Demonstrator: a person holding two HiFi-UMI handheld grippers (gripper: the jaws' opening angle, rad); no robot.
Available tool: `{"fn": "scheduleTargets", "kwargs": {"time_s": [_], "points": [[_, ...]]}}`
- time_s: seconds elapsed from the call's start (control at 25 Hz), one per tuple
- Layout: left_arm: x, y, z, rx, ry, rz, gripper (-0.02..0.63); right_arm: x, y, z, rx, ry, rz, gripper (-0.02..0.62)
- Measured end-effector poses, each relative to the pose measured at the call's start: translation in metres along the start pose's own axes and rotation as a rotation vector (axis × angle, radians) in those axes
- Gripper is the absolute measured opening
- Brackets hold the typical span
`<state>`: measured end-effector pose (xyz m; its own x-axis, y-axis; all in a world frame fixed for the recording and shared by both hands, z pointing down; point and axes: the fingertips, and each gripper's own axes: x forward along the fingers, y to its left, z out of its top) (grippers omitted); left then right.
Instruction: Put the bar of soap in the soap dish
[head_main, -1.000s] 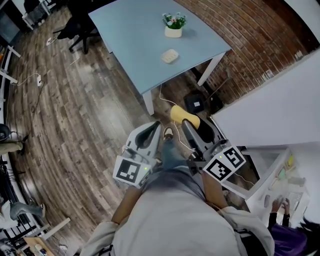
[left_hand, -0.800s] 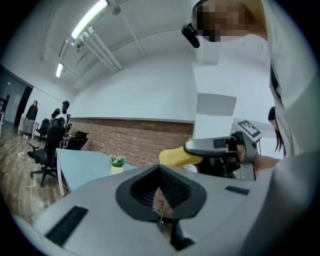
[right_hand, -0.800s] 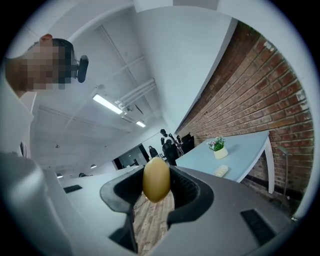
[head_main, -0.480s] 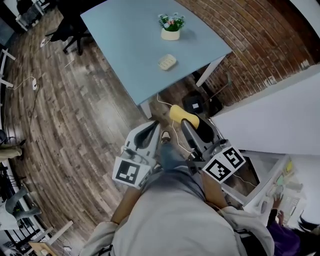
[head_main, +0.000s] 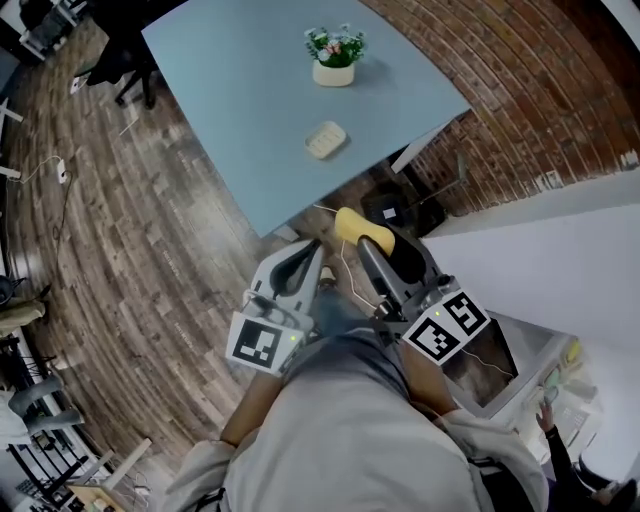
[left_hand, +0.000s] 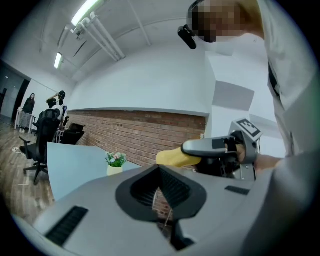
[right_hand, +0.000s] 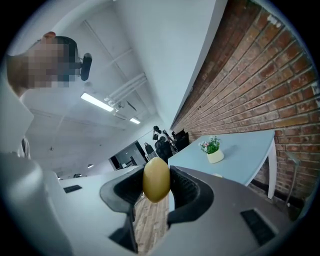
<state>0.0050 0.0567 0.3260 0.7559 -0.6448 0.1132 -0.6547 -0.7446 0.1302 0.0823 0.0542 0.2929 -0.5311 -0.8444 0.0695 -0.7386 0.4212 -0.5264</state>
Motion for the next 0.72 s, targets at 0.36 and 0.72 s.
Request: {"fn": "scheduleTargets", "kwargs": {"time_s": [0.36,0.72], "points": [[0.047,0.027,0.003,-0.028,0.024,0.055,0.003,0.040,-0.040,0.022,0.015,0.023,0.053,0.161],[0.071,0.045,0.025,-0.030,0.008,0.079,0.003,0.067,-0.055,0.042,0.014,0.021,0.089,0.161]]}}
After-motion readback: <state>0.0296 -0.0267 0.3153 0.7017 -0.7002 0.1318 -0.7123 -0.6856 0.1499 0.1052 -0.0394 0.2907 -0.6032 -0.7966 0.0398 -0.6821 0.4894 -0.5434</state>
